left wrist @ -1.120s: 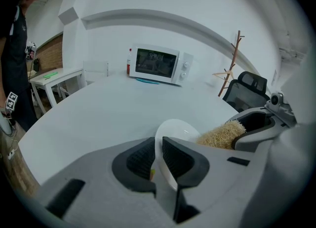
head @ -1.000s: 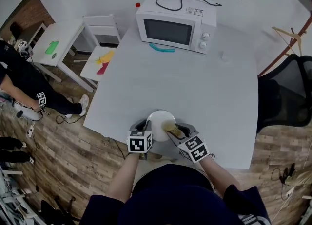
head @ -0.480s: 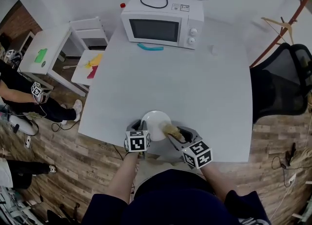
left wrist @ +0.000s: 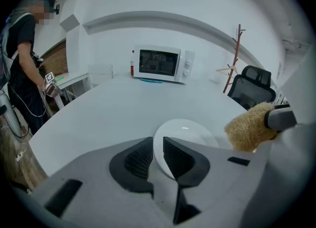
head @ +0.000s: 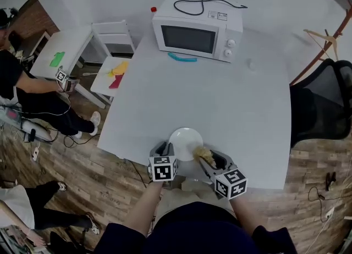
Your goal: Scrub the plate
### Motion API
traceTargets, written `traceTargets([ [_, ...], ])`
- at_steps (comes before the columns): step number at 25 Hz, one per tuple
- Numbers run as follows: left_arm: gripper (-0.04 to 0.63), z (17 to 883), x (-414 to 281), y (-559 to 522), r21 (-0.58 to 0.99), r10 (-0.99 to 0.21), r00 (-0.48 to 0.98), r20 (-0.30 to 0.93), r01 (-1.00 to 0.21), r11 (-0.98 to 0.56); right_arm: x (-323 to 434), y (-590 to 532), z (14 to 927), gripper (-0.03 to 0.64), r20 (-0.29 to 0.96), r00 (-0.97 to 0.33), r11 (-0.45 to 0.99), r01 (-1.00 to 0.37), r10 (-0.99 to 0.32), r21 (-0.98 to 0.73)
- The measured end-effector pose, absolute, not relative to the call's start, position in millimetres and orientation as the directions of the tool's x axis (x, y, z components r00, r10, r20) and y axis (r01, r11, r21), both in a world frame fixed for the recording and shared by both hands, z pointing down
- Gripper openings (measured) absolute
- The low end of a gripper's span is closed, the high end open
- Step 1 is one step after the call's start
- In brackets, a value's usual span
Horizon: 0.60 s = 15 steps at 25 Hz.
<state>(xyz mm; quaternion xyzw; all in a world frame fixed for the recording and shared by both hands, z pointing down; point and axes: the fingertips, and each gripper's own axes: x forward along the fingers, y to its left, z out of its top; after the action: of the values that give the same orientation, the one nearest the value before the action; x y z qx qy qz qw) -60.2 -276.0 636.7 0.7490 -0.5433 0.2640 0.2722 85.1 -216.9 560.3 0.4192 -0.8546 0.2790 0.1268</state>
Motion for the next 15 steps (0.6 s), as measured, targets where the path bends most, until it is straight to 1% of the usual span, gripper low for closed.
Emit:
traceTargets([
  [2, 0.063, 622, -62, -266, 0.157, -0.682, 0.293, 0.67, -0.954, -0.255, 78, -215, 555, 0.181, 0.44, -0.617, 0.495, -0.787, -0.653, -0.368],
  [8, 0.029, 582, -66, -219, 0.228, -0.705, 0.356, 0.613, -0.934, -0.274, 55, -192, 525, 0.181, 0.386, -0.613, 0.509, -0.789, -0.69, -0.344],
  [15, 0.018, 542, -72, -154, 0.248, -0.697, 0.458, 0.552, -0.888, -0.388, 39, -141, 486, 0.181, 0.316, -0.543, 0.458, -0.835, -0.778, -0.305],
])
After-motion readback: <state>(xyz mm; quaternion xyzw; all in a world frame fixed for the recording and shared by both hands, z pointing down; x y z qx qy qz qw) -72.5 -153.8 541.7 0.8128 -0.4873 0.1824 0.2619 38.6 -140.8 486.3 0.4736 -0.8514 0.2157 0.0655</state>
